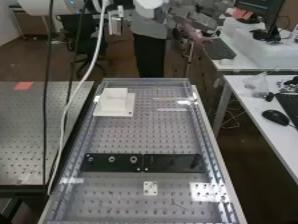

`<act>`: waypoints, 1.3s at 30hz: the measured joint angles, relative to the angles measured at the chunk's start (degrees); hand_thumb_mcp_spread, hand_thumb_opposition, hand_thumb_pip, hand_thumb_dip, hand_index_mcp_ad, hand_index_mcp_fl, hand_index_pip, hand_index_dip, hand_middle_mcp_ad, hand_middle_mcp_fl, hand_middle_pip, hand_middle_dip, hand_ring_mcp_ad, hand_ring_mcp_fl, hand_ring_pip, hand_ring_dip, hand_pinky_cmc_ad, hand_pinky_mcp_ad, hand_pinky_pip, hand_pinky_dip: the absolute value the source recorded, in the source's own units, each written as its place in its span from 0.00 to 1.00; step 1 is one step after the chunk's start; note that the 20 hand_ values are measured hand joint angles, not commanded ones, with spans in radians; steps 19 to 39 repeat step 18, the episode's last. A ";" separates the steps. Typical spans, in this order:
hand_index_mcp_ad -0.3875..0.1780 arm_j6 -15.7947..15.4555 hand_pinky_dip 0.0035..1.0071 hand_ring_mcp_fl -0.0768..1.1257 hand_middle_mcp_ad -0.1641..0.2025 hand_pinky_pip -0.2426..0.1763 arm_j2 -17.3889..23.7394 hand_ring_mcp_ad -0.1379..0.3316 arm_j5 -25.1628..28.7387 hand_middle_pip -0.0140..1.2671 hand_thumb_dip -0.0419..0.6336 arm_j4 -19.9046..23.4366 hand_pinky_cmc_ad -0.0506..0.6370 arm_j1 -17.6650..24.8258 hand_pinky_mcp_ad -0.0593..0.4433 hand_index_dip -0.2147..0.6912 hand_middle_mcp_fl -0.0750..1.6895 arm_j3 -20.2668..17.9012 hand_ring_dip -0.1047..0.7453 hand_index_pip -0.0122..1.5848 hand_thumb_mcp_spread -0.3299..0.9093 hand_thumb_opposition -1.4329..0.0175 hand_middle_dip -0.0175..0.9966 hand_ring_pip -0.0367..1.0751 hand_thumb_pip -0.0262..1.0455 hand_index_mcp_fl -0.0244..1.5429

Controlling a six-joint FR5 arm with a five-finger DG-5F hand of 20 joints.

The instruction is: Grab the chopstick and place it in the clear container

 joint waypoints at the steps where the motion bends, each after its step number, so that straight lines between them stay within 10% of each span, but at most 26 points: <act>1: 0.36 -0.01 0.16 0.07 0.52 0.40 0.11 0.57 0.11 0.11 0.19 0.06 0.83 0.06 0.87 0.55 0.17 -0.11 0.32 0.04 0.42 0.52 0.29 0.12 0.47 0.16; 39: 0.36 -0.29 0.16 0.07 0.52 0.40 2.47 0.57 2.75 0.11 0.19 0.88 0.83 1.69 0.87 0.55 0.17 -2.94 0.32 0.04 0.42 0.52 0.29 0.12 0.47 0.16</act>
